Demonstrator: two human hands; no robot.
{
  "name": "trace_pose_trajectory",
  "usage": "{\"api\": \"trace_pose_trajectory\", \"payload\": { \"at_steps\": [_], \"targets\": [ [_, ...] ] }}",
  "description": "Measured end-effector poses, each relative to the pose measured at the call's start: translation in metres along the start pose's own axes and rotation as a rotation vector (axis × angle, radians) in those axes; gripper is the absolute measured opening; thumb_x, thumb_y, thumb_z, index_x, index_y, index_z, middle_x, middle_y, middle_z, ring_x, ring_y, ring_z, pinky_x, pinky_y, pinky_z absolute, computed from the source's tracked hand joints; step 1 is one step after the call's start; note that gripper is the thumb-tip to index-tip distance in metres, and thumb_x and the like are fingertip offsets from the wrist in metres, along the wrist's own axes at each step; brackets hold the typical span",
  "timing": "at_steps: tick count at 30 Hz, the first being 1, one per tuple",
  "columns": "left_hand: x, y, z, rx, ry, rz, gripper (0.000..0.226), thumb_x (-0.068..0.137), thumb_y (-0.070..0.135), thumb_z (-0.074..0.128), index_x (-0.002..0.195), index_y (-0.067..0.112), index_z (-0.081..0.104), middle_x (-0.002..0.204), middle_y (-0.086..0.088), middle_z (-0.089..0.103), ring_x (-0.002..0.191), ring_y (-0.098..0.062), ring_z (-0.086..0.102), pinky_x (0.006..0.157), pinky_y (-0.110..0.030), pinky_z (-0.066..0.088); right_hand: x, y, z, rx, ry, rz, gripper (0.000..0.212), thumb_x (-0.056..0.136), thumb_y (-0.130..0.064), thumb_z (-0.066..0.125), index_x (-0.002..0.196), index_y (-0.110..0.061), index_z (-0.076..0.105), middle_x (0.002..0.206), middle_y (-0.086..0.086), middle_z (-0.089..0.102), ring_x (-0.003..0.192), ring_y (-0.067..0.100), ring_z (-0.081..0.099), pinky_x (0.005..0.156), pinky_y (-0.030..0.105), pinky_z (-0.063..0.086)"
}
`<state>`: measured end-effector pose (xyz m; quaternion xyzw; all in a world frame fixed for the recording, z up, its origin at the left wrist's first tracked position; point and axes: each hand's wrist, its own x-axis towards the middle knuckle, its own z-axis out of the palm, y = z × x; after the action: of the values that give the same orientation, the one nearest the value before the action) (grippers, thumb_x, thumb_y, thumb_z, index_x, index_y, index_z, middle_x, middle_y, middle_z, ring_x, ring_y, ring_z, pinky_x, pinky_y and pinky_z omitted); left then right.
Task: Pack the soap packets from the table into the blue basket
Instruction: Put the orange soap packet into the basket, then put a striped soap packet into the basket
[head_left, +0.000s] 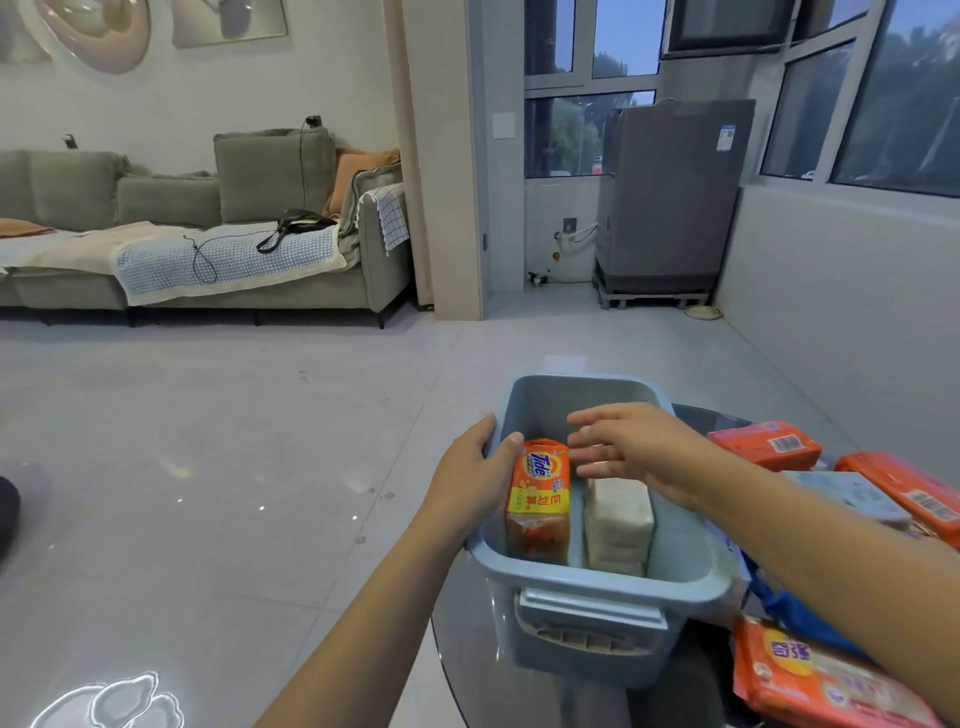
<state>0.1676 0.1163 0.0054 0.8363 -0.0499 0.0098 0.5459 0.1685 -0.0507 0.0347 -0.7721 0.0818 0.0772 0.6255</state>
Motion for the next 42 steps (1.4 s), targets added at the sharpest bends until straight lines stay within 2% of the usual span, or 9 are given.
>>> {"api": "trace_pose_trajectory", "payload": {
  "at_steps": [5,10,19,23,26,31,34,38,42],
  "targets": [
    [-0.026,0.023,0.005,0.068,0.048,0.147,0.043,0.096,0.03,0.047,0.138,0.025,0.044,0.143,0.004,0.047,0.129,-0.012,0.044,0.103,-0.03,0.038,-0.045,0.007,-0.021,-0.1,0.036,-0.258,0.025,0.093,-0.005,0.046,0.107,-0.016,0.062,0.1,0.004,0.069,0.087,0.009,0.068,0.066,0.019,0.057],
    [-0.053,0.048,0.041,-0.069,-0.034,0.257,0.027,0.094,0.022,0.05,0.119,0.029,0.058,0.11,0.023,0.059,0.109,0.002,0.055,0.082,-0.004,0.041,-0.076,0.021,-0.047,-0.065,0.118,-0.381,0.029,0.091,-0.002,0.047,0.094,-0.022,0.068,0.085,-0.001,0.073,0.076,0.006,0.07,0.063,0.017,0.056],
    [-0.083,0.074,0.123,-0.219,-0.164,0.295,0.024,0.094,0.01,0.05,0.112,0.022,0.061,0.098,0.023,0.06,0.085,0.025,0.054,0.074,0.003,0.041,-0.098,0.074,-0.109,-0.064,0.291,-0.313,0.032,0.092,-0.005,0.048,0.088,-0.03,0.067,0.083,-0.003,0.072,0.079,0.011,0.068,0.064,0.022,0.052],
    [-0.091,0.073,0.149,-0.252,-0.209,0.275,0.025,0.095,0.013,0.05,0.111,0.032,0.058,0.1,0.026,0.059,0.091,0.025,0.053,0.072,0.004,0.041,-0.092,0.103,-0.127,-0.06,0.314,-0.203,0.025,0.092,-0.006,0.047,0.097,-0.02,0.067,0.087,0.002,0.071,0.083,0.016,0.067,0.066,0.025,0.051],
    [-0.095,0.063,0.165,-0.246,-0.251,0.22,0.029,0.095,0.011,0.047,0.118,0.027,0.056,0.102,0.026,0.057,0.093,0.027,0.051,0.072,0.004,0.04,-0.083,0.116,-0.132,-0.05,0.28,-0.134,0.023,0.093,-0.009,0.048,0.102,-0.018,0.066,0.091,0.005,0.071,0.084,0.018,0.068,0.07,0.028,0.054],
    [-0.096,0.033,0.188,-0.024,-0.219,0.176,0.04,0.097,0.023,0.045,0.136,0.032,0.042,0.136,0.019,0.043,0.129,0.005,0.035,0.105,-0.014,0.03,-0.062,0.129,-0.135,-0.093,0.239,-0.095,0.023,0.093,-0.014,0.05,0.112,-0.02,0.061,0.1,0.0,0.067,0.088,0.01,0.066,0.075,0.026,0.055],
    [-0.094,0.019,0.196,0.051,-0.186,0.134,0.049,0.098,0.025,0.042,0.144,0.029,0.029,0.153,0.015,0.024,0.139,0.001,0.019,0.113,-0.018,0.018,-0.042,0.126,-0.138,-0.202,0.2,-0.091,0.03,0.093,-0.018,0.049,0.122,-0.021,0.056,0.108,-0.003,0.064,0.095,0.007,0.062,0.076,0.022,0.054],
    [-0.091,0.005,0.203,-0.013,-0.13,0.026,0.051,0.099,0.023,0.04,0.146,0.032,0.024,0.154,0.018,0.018,0.135,0.005,0.021,0.1,-0.002,0.017,-0.006,0.12,-0.135,-0.332,0.111,-0.026,0.041,0.095,-0.026,0.045,0.136,-0.023,0.043,0.127,0.004,0.057,0.103,0.013,0.059,0.085,0.03,0.053],
    [-0.088,-0.002,0.209,-0.072,-0.076,0.044,0.049,0.097,0.013,0.043,0.142,0.031,0.033,0.146,0.02,0.029,0.122,0.018,0.027,0.08,0.015,0.018,0.02,0.12,-0.124,-0.29,-0.015,0.072,0.033,0.095,-0.034,0.043,0.127,-0.027,0.048,0.122,-0.001,0.058,0.093,0.009,0.06,0.065,0.019,0.047]
  ]
}}
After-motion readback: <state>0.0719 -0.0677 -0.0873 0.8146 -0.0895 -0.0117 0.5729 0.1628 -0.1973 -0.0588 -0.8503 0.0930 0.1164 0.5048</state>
